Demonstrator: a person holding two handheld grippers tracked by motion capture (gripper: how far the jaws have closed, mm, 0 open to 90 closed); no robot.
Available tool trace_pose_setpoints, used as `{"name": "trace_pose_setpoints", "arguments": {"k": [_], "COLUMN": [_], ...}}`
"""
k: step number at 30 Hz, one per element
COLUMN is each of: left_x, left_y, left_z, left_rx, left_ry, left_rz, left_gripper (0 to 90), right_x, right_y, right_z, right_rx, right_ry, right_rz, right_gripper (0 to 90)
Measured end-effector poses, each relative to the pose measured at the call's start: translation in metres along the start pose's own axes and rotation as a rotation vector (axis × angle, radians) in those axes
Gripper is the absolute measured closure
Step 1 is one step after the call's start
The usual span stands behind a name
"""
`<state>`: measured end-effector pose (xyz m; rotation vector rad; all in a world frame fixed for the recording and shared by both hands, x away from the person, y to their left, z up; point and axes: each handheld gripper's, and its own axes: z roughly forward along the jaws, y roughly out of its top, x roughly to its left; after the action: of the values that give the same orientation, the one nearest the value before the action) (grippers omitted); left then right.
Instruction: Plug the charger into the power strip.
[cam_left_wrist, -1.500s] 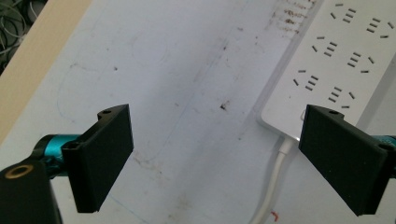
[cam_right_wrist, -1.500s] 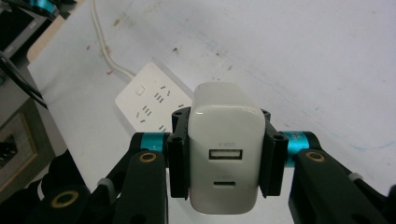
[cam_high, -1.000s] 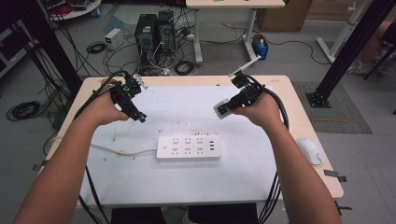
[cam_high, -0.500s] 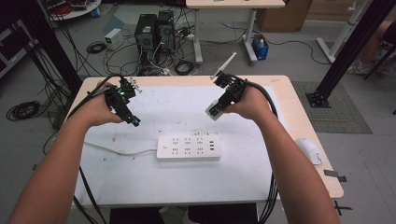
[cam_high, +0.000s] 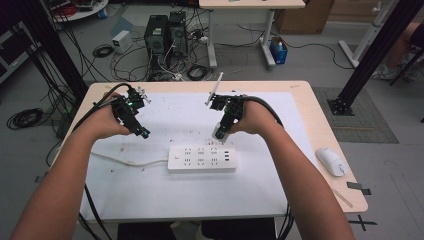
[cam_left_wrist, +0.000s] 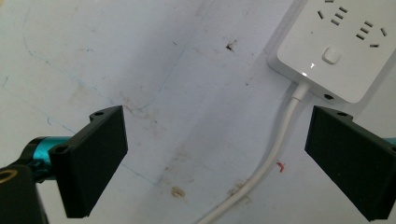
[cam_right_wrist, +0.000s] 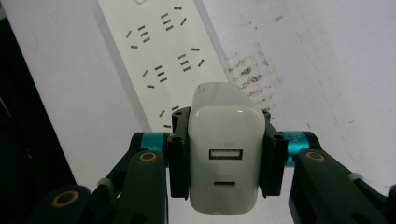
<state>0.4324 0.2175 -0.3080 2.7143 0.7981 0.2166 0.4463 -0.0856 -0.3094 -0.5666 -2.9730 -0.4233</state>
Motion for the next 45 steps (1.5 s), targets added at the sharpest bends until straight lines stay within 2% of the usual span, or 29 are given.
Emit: {"name": "trace_pose_setpoints", "arguments": {"k": [3,6,10,15,22,23,24,27,37,45], "left_x": [-0.002,-0.003,-0.004,-0.002,0.0,0.001,0.001,0.002,0.003,0.004], "left_y": [0.0,0.0,-0.002,-0.003,-0.004,-0.005,-0.005,-0.006,-0.005,-0.004], "left_z": [0.001,0.003,0.007,0.01,0.011,0.011,0.011,0.011,0.013,0.016], "left_rx": [0.003,0.0,0.014,0.027,0.029,0.031,0.033,0.037,0.039,0.043], "left_ry": [0.001,-0.006,-0.012,-0.018,-0.017,-0.015,-0.016,-0.007,-0.002,-0.006], "left_rz": [0.005,0.002,0.005,-0.002,-0.012,-0.017,-0.017,-0.023,-0.023,-0.028], "left_gripper": [5.9,5.9,5.9,5.9,5.9,5.9,5.9,5.9,5.9,5.9], "right_x": [0.002,0.005,0.007,0.011,0.01,0.009,0.009,0.01,0.019,0.019], "right_y": [0.003,0.007,0.011,0.015,0.016,0.017,0.017,0.017,0.018,0.021], "right_z": [0.009,0.019,0.025,0.04,0.05,0.05,0.05,0.052,0.054,0.058], "right_rx": [0.039,0.083,0.088,0.144,0.147,0.145,0.148,0.152,0.171,0.177], "right_ry": [-0.002,-0.001,0.012,0.001,0.002,0.0,0.003,0.011,-0.022,-0.021], "right_rz": [-0.039,-0.056,-0.093,-0.15,-0.171,-0.185,-0.175,-0.202,-0.313,-0.319], "right_gripper": [62.4,62.4,62.4,62.4,62.4,62.4,62.4,62.4,62.6,62.8]}}
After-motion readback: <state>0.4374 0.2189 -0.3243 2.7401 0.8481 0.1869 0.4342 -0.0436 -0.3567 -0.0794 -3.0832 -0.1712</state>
